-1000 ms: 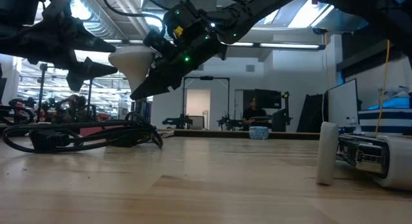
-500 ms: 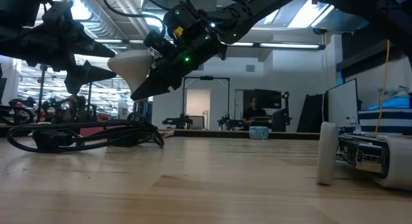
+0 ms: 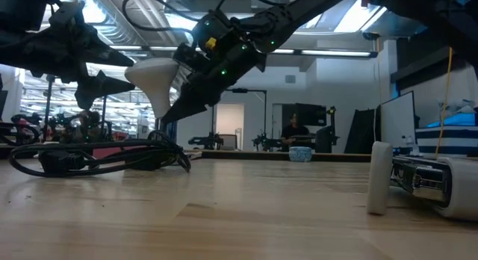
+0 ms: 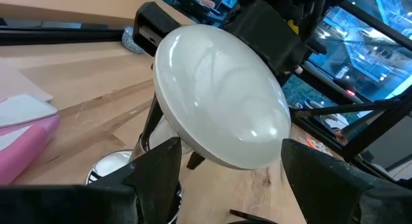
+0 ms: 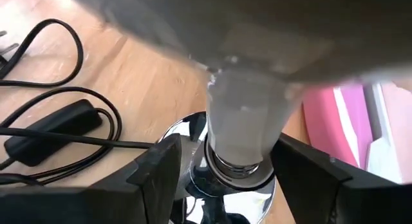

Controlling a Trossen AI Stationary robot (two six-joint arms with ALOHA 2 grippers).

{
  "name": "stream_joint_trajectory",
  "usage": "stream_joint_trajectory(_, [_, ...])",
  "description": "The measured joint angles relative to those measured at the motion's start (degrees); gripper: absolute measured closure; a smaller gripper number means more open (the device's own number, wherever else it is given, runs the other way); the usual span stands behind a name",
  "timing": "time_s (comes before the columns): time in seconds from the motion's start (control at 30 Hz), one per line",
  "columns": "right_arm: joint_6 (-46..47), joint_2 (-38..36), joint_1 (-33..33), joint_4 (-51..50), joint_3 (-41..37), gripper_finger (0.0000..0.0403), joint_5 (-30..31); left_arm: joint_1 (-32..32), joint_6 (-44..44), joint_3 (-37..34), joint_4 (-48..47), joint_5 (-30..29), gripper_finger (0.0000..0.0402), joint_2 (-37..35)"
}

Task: Screw lightbulb
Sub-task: Insert the lightbulb into the lamp

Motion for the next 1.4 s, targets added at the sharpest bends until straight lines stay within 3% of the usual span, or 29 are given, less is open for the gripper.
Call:
stream_joint_trajectory(0.5, [-2.1,-4.9,-1.4,-6.0,0.0,0.0164,3.0,0.0,-0.4,0.0,0.6,-2.5,0.0144,0.0])
stream_joint_trajectory(0.7, [-2.2,-5.1,-1.4,-14.2,-0.1,0.0164,3.1,0.0,-0.4,0.0,2.5,-2.6,0.0144,0.0])
stream_joint_trajectory(0.8, [-2.2,-6.0,-1.4,-17.2,-0.1,0.0164,6.5,0.0,-0.1,0.0,2.5,-2.6,0.0144,0.0])
stream_joint_trajectory(1.1, [-2.2,-9.1,-1.4,-16.8,-0.1,0.0164,11.5,0.0,0.0,0.0,2.8,-4.8,0.0144,0.0])
stream_joint_trajectory(1.4, [-2.2,-9.1,-1.3,-19.4,-0.1,0.0164,11.7,0.0,0.0,0.0,2.8,-4.8,0.0144,0.0])
